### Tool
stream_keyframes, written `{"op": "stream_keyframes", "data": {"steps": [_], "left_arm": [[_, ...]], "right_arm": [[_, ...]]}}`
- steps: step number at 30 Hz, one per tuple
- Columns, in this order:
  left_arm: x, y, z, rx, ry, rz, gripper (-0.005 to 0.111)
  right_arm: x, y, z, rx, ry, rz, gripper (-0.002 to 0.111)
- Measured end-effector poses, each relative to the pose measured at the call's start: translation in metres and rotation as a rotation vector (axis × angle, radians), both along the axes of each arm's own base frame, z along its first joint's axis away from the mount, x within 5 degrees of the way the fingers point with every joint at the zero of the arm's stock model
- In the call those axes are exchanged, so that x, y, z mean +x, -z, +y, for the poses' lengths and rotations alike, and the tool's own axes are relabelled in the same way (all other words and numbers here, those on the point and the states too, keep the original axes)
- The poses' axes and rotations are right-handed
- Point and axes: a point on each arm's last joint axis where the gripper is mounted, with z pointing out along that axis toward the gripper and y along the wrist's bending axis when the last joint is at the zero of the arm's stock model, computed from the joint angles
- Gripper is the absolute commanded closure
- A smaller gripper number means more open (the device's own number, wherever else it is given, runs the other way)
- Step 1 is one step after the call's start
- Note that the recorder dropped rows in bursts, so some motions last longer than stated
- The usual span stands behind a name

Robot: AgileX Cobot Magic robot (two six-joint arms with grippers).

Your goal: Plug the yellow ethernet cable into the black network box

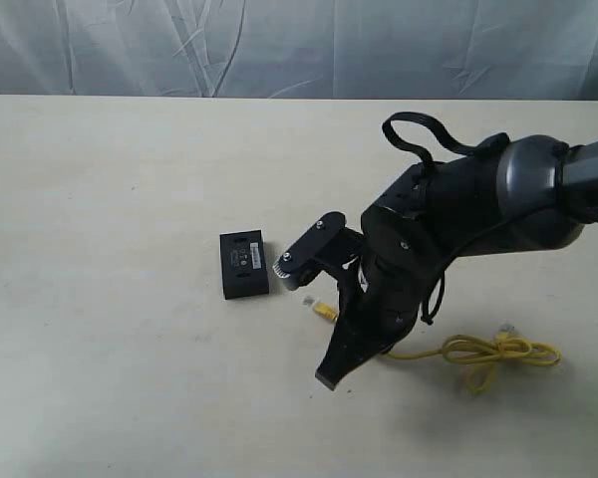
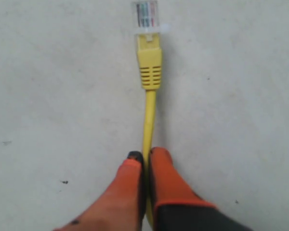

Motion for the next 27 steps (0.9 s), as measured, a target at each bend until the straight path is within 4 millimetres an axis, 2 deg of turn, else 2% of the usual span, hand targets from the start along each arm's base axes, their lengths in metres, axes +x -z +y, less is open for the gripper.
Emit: {"op": "stream_keyframes", "data": {"steps": [6, 19, 27], "left_arm": [[0.000, -0.003, 0.000, 0.016, 0.000, -0.029, 0.107], [-0.003, -0.040, -0.002, 0.002, 0.022, -0.442, 0.107], [-0.002, -0.037, -0.001, -0.186, 0.018, -0.409, 0.107]], "right_arm": [[-0.003, 0.003, -0.002, 0.000, 0.012, 0.009, 0.109], [-0.007, 0.007, -0.006, -0.011, 0.023, 0.025, 0.109], [-0.006, 0.007, -0.003, 0.022, 0.046, 0.024, 0.109]]}}
